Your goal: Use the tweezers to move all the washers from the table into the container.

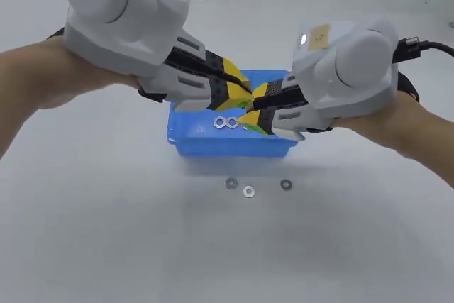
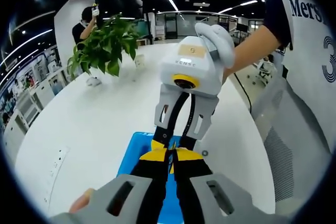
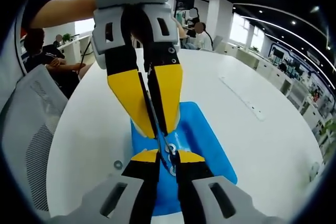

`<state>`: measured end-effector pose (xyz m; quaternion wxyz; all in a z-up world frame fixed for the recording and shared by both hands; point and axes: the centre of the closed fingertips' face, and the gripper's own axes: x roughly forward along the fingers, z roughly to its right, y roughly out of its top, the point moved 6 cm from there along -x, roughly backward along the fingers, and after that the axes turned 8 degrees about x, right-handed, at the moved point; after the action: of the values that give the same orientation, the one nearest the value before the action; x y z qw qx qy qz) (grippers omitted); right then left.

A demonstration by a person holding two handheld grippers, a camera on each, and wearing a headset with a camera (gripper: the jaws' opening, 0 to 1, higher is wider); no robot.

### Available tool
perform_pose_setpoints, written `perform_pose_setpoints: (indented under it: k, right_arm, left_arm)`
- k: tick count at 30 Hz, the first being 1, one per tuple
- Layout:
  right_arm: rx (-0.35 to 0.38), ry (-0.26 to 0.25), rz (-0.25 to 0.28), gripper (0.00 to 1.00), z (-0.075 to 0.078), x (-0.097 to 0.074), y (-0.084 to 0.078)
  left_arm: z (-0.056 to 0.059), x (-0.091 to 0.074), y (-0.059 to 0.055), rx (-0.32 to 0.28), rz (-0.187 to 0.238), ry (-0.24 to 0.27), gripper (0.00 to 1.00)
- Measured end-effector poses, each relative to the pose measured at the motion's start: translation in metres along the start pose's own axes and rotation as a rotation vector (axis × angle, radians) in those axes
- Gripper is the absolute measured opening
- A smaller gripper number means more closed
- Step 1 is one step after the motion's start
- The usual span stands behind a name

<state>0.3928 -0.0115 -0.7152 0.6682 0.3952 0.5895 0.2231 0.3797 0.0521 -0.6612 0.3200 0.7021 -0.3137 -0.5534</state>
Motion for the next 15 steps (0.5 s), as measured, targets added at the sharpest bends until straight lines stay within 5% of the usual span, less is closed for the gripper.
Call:
perform_pose_setpoints:
  k: [9,15]
  right_arm:
    - [-0.028,-0.001,0.050,0.12,-0.020,-0.020,0.019]
    - [-0.057,0.023,0.047,0.12,-0.039,-0.026,0.024]
  left_arm:
    - [0.018,-0.024,0.026,0.064,0.006,0.005,0.07]
    - [0.028,-0.032,0.025,0.097,-0.012,-0.006,0.07]
